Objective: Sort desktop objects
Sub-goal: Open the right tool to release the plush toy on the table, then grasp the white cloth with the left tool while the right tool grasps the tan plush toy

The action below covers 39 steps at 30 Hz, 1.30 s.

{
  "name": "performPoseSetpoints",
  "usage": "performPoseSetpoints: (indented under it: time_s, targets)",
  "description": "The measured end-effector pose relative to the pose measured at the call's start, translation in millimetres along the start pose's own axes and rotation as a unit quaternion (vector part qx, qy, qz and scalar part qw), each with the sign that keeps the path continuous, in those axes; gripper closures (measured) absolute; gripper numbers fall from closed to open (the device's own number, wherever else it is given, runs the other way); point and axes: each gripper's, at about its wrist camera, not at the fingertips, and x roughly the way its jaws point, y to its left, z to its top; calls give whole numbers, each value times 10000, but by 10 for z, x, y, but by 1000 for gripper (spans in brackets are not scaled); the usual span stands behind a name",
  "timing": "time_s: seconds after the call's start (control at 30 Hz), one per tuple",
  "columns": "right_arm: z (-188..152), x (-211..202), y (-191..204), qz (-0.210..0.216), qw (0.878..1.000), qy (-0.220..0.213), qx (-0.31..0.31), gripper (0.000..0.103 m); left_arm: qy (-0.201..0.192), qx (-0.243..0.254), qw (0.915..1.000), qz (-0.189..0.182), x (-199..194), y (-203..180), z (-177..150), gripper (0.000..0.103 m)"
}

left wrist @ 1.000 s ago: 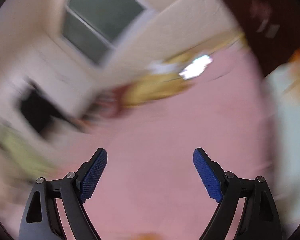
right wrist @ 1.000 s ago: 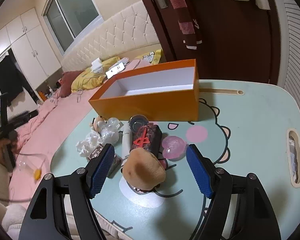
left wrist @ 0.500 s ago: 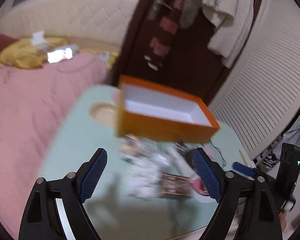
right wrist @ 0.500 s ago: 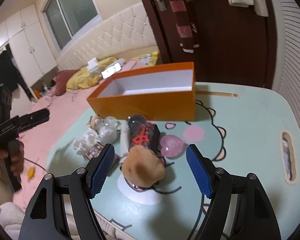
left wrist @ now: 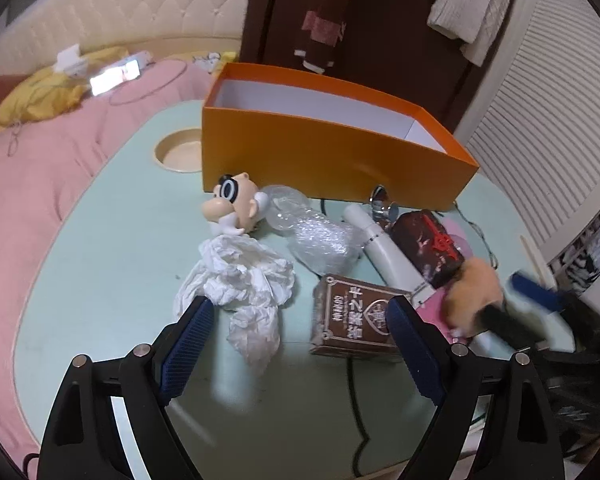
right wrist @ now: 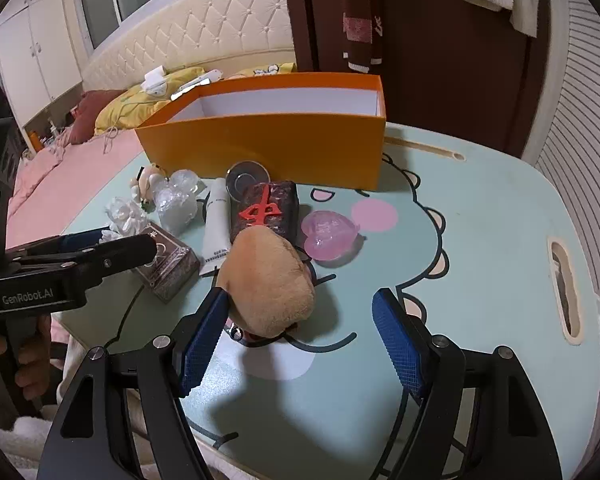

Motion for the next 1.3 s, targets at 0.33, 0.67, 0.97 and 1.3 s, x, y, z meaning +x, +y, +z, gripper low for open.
performPoseSetpoints:
  time_s: [0.33, 0.67, 0.97, 1.3]
  targets:
    - [-65, -187, 61, -136, 9988, -386, -277, 28, -25, 283, 9996, -9, 37, -19, -14, 1]
    - [-129, 107, -21, -44, 9994, 346, -85, 26, -55, 323, 9995, -39, 36, -6, -18, 1]
    - [-132, 96, -11, -41, 9993, 351, -101, 25, -74, 295, 9995, -1, 71, -100, -10, 1]
    - [-137, 113, 29, -38, 9992, 368, -178, 21, -12, 292, 9996, -11, 99, -98, 23, 1]
